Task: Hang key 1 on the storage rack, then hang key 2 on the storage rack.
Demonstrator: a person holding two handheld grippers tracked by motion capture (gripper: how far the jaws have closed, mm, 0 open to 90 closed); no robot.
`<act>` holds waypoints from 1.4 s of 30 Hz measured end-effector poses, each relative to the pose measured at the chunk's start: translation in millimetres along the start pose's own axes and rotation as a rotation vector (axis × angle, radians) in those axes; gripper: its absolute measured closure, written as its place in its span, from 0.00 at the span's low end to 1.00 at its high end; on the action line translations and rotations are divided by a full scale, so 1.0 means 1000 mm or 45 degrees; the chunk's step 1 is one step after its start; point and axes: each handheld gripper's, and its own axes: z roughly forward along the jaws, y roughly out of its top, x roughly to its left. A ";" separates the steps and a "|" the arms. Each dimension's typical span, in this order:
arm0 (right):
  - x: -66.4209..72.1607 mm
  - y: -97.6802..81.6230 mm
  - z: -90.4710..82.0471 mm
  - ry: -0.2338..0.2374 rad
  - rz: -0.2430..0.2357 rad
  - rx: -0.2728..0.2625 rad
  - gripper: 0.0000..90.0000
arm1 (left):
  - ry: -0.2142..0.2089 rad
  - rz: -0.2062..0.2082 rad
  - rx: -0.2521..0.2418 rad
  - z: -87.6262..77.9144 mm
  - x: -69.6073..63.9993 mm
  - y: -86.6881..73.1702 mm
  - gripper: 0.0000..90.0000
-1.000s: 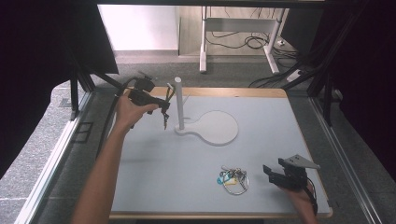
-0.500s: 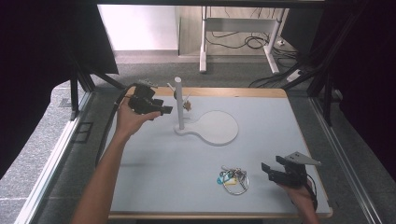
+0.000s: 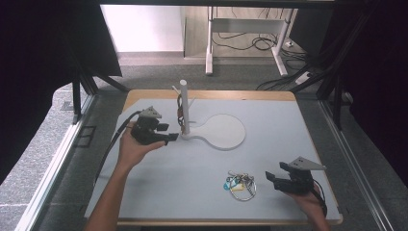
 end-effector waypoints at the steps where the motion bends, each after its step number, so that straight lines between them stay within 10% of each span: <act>1: 0.000 0.001 -0.001 -0.007 -0.007 0.003 0.32 | -0.002 0.022 0.035 0.005 -0.004 -0.009 0.46; 14: 0.006 0.011 0.002 0.007 -0.050 0.050 0.32 | -0.001 0.037 0.050 0.016 -0.020 -0.054 0.45; 25: 0.012 0.028 -0.009 0.065 -0.126 0.055 0.33 | -0.009 0.015 0.036 0.013 -0.019 -0.060 0.44; 42: 0.029 0.053 0.003 0.178 -0.329 0.288 0.47 | 0.000 0.022 0.031 0.008 -0.029 -0.066 0.43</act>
